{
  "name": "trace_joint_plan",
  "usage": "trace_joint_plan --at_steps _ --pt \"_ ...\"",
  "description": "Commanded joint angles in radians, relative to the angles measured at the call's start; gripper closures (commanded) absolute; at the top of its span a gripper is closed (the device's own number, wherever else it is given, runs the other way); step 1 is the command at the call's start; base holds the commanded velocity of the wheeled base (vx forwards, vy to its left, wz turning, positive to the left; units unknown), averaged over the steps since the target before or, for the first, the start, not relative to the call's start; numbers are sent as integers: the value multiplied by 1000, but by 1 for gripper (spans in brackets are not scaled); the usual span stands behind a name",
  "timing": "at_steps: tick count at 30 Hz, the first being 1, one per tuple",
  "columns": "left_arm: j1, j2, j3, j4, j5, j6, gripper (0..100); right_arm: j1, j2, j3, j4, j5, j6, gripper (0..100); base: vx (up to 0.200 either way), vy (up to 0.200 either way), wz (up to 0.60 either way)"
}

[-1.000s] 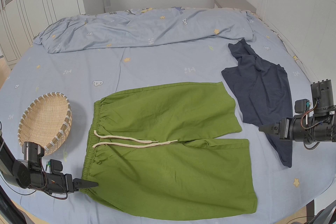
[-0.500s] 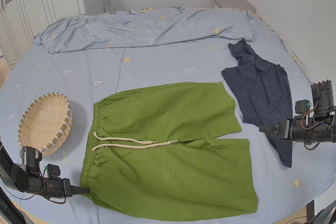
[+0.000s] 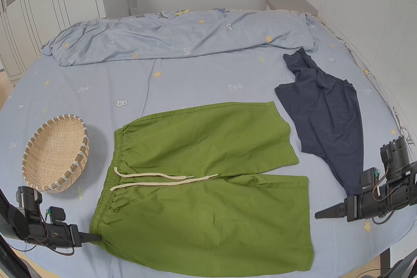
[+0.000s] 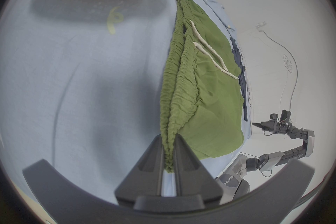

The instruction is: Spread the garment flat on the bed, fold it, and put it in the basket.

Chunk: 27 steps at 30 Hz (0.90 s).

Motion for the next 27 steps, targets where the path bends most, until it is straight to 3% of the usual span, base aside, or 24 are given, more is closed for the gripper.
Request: trace_joint_plan --at_steps 1,8,12,21,27 --pt "-6 37 1 -2 1 6 100 3 10 103 3 89 -3 0 0 0 0" --pt "-10 56 -10 -3 1 6 100 6 107 184 -6 238 -70 0 0 0 0" --pt "-9 66 -16 -3 1 6 100 9 168 193 -6 287 -110 0 0 0 0" --pt "-10 64 -18 -3 1 5 100 32 275 228 -77 299 -167 0 0 0 0" --pt "-9 58 -16 -3 1 6 100 130 341 268 -232 298 -154 0 0 0 0"
